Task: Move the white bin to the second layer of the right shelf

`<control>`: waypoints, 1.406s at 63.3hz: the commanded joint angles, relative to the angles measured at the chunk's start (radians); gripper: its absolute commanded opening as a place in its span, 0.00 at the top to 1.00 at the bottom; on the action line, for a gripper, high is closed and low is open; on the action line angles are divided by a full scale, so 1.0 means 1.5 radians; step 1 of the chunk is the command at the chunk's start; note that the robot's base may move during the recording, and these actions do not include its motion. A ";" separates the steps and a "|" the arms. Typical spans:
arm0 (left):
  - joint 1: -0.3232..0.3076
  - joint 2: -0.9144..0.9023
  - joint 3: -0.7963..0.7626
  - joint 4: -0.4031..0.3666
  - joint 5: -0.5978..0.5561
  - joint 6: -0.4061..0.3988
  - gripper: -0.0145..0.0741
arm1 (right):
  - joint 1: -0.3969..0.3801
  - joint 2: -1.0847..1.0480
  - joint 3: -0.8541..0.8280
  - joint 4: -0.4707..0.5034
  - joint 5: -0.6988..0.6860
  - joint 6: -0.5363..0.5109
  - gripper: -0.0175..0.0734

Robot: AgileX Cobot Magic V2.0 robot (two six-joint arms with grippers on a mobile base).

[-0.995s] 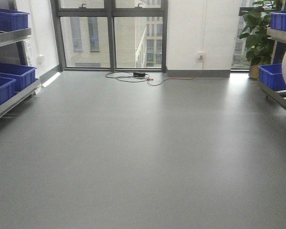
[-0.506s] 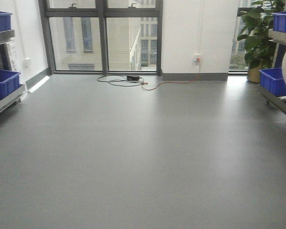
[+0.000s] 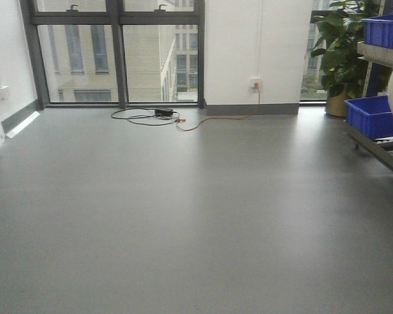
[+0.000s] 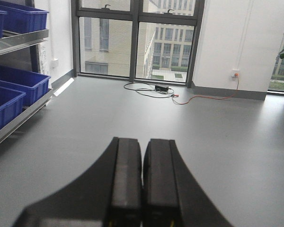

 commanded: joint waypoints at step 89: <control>-0.055 -0.013 0.019 -0.001 -0.058 -0.004 0.74 | -0.005 -0.003 -0.020 -0.007 -0.060 -0.002 0.75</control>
